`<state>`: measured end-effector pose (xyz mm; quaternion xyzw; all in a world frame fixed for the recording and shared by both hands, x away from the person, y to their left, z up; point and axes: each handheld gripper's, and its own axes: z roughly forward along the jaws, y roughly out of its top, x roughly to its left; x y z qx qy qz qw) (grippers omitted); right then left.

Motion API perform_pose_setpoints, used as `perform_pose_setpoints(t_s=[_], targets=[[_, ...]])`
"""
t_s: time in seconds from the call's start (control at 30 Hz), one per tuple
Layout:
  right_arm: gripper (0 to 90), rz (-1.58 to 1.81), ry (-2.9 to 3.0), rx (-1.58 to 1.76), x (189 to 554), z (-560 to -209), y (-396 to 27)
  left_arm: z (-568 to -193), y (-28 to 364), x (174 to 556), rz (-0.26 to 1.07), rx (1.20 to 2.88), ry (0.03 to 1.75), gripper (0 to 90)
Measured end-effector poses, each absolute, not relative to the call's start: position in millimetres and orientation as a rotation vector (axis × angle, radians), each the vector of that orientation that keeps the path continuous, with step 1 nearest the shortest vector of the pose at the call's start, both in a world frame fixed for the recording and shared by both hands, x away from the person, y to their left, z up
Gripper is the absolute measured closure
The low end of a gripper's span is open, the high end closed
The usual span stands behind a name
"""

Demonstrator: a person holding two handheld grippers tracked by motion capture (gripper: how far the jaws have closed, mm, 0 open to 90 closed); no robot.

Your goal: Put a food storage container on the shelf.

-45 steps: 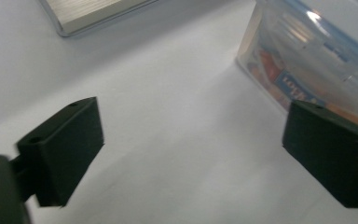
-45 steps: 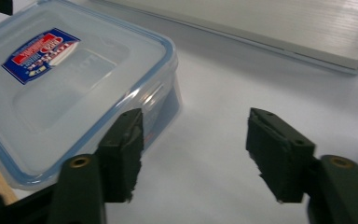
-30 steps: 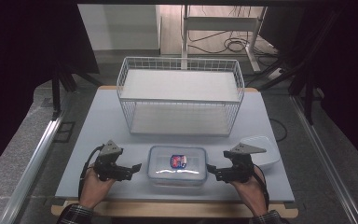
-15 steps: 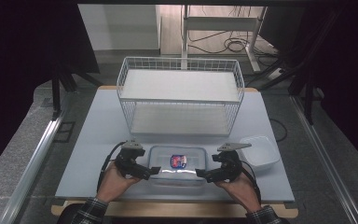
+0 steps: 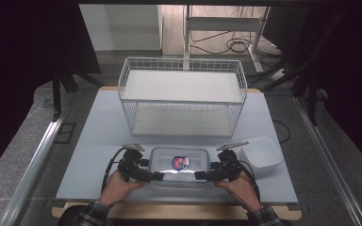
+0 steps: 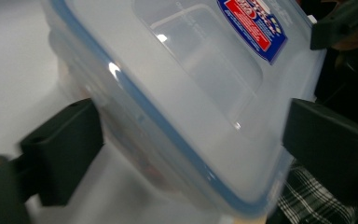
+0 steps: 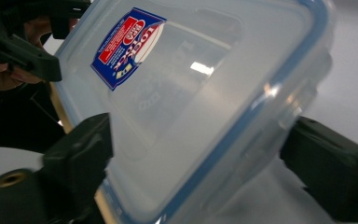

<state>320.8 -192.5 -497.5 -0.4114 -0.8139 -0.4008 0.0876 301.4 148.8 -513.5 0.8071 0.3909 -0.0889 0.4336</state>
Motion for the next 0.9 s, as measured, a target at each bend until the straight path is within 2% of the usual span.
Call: perform_pose_setpoints(t_s=[0.07,0.13,0.2,0.23,0.27,0.33,0.37,0.43,0.9], targets=[[15.1,-1.194,-2.413,-1.228,320,-497,-194,-512,152,298,-0.219,1.998,0.974,9.4],[24.2,-1.201,-2.394,-1.236,316,-492,-199,-510,158,292,-0.206,1.978,0.972,20.3],[31.1,-1.219,-2.373,-1.249,313,-489,-204,-507,159,286,-0.183,1.98,0.968,23.9],[31.1,-1.219,-2.373,-1.249,313,-489,-204,-507,159,286,-0.183,1.98,0.968,27.9],[34.4,-1.229,-2.362,-1.252,312,-488,-206,-505,163,282,-0.183,1.946,0.981,27.9],[42.0,-1.272,-2.347,-1.254,304,-484,-211,-505,169,277,-0.188,1.905,0.983,39.7],[42.0,-1.272,-2.347,-1.254,304,-484,-211,-505,169,277,-0.188,1.905,0.983,41.5],[47.9,-1.301,-2.306,-1.279,302,-483,-215,-505,172,275,-0.187,1.875,0.989,47.0],[49.9,-1.425,-2.349,-1.322,294,-474,-213,-496,172,274,-0.11,1.808,1.017,51.3]])
